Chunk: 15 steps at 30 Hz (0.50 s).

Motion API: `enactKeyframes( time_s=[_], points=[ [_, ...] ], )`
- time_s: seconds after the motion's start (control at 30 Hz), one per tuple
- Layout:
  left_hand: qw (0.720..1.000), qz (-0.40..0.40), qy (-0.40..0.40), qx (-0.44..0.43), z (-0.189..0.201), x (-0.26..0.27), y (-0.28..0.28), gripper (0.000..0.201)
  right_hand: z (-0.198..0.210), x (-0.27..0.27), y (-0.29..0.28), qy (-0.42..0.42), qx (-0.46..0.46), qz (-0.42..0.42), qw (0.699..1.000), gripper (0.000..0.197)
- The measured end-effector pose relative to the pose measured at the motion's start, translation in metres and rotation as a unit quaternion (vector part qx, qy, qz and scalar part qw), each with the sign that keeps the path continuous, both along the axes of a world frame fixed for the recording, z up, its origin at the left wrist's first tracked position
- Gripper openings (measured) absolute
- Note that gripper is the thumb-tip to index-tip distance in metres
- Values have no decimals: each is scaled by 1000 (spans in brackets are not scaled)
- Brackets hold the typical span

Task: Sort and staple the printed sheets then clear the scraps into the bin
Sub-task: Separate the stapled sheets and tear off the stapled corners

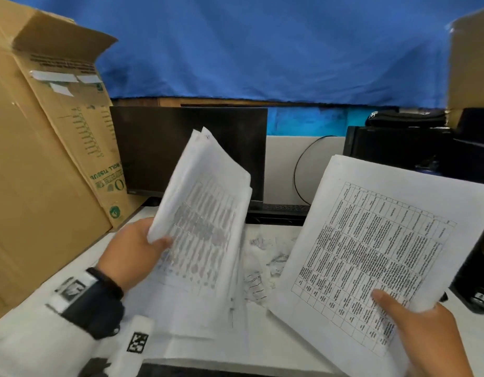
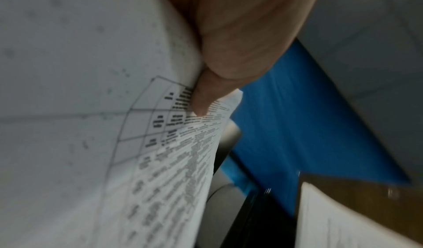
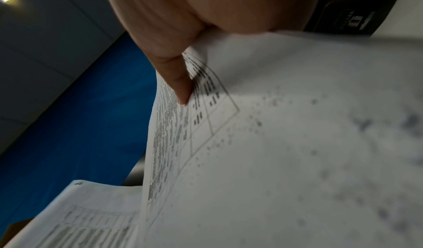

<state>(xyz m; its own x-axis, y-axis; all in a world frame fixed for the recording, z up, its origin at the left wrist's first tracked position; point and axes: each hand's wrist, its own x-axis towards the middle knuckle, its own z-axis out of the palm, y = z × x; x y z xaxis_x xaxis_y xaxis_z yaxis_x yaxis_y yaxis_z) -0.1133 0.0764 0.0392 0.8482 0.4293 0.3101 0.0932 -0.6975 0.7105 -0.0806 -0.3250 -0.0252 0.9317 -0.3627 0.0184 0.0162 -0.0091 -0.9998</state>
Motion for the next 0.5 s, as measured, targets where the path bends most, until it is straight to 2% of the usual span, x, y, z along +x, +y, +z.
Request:
enactKeyframes(
  time_s=[0.07, 0.17, 0.23, 0.3, 0.4, 0.5],
  points=[
    [996, -15, -51, -77, 12, -15, 8, 17, 4, -1, 0, -16, 23, 7, 1000, 37],
    [982, -22, -127, -140, 22, -29, 23, 14, 6, 1, 3, -28, 37, 12, 999, 48],
    [964, -32, -179, -191, 23, -34, 28, 17, 6, 2, 6, -27, 29, 31, 999, 45],
    [944, -45, -211, -248, 20, -35, 26, 19, 8, 3, 12, -33, 23, 57, 998, 31],
    [913, -91, -197, -346, 4, -30, 16, 31, 12, 6, 27, -24, 8, 113, 993, 23],
    [901, -134, -128, -393, -22, -22, -1, 41, 13, 10, 48, -1, 5, 193, 981, 27]
  ],
)
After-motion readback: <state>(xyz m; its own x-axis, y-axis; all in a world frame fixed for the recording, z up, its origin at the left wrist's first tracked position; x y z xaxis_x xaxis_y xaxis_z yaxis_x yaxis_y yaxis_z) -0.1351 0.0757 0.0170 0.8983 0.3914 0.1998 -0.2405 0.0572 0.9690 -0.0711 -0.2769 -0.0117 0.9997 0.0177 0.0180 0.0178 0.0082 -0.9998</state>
